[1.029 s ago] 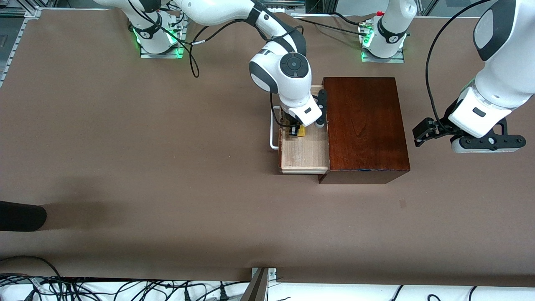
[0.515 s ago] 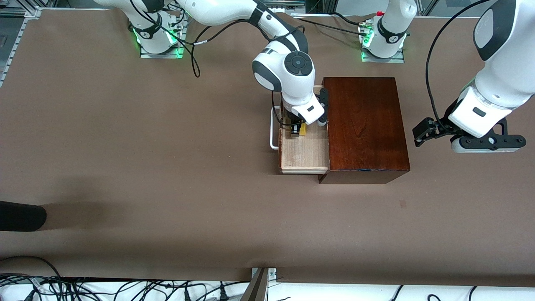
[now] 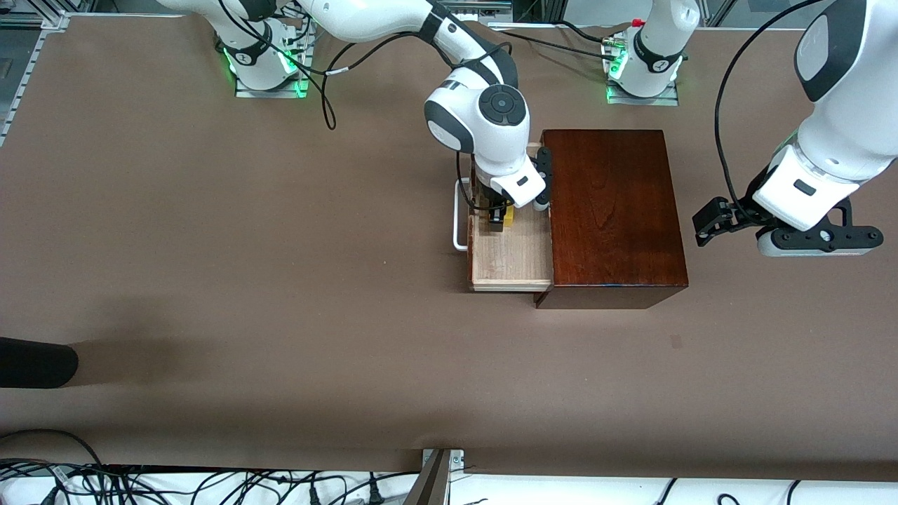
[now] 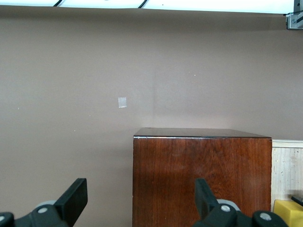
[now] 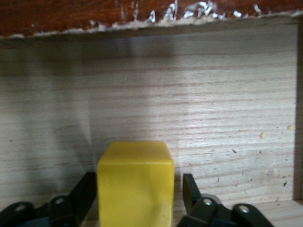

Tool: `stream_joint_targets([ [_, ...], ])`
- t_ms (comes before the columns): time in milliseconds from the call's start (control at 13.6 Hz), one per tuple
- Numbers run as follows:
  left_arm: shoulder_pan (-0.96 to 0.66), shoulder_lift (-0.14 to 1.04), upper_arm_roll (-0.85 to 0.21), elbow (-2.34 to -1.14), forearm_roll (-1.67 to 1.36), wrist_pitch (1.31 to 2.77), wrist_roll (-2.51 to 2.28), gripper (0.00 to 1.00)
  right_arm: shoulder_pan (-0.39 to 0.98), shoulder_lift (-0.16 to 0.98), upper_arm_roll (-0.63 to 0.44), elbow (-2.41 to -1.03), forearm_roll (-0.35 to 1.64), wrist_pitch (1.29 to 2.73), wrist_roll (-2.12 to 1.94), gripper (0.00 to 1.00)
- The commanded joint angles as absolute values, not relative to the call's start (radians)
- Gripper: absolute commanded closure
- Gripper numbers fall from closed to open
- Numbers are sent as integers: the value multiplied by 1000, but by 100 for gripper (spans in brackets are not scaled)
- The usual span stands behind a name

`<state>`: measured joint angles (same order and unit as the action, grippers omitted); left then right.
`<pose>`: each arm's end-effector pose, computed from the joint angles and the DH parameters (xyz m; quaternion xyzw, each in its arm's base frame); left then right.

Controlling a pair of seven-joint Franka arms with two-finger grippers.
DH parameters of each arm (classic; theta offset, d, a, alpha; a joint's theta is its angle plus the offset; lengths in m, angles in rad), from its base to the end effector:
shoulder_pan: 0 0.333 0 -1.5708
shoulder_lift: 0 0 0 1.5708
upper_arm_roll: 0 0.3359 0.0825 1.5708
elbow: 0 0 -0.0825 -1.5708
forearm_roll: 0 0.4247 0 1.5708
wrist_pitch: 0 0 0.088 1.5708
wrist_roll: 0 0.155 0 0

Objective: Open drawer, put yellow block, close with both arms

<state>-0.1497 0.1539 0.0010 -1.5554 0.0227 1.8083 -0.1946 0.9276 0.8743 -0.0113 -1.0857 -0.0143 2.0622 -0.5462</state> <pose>0.6610 -0.0961 0.5298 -0.9985 -0.0208 -0.0507 0.0026 0.5092 0.6658 0.2552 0.7398 0.6708 0.0522 0.0011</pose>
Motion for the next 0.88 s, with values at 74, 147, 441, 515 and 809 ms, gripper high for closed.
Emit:
stream_joint_targets([
  [74,-150,169,0,-1525,48,1798,-179,0,939,891,-20,-1043,-25,2036,-497,0],
  [147,-152,169,0,-1525,48,1798,-179,0,940,890,-18,-1031,-25,2022,-488,0],
  [441,-150,169,0,-1525,48,1798,-179,0,939,884,-15,-942,-21,1901,-482,0],
  [515,-150,169,0,-1525,48,1798,-179,0,939,876,-15,-939,-20,1890,-482,0],
  [809,-150,169,0,-1525,48,1798,-179,0,925,841,-15,-936,-14,1862,-482,0],
])
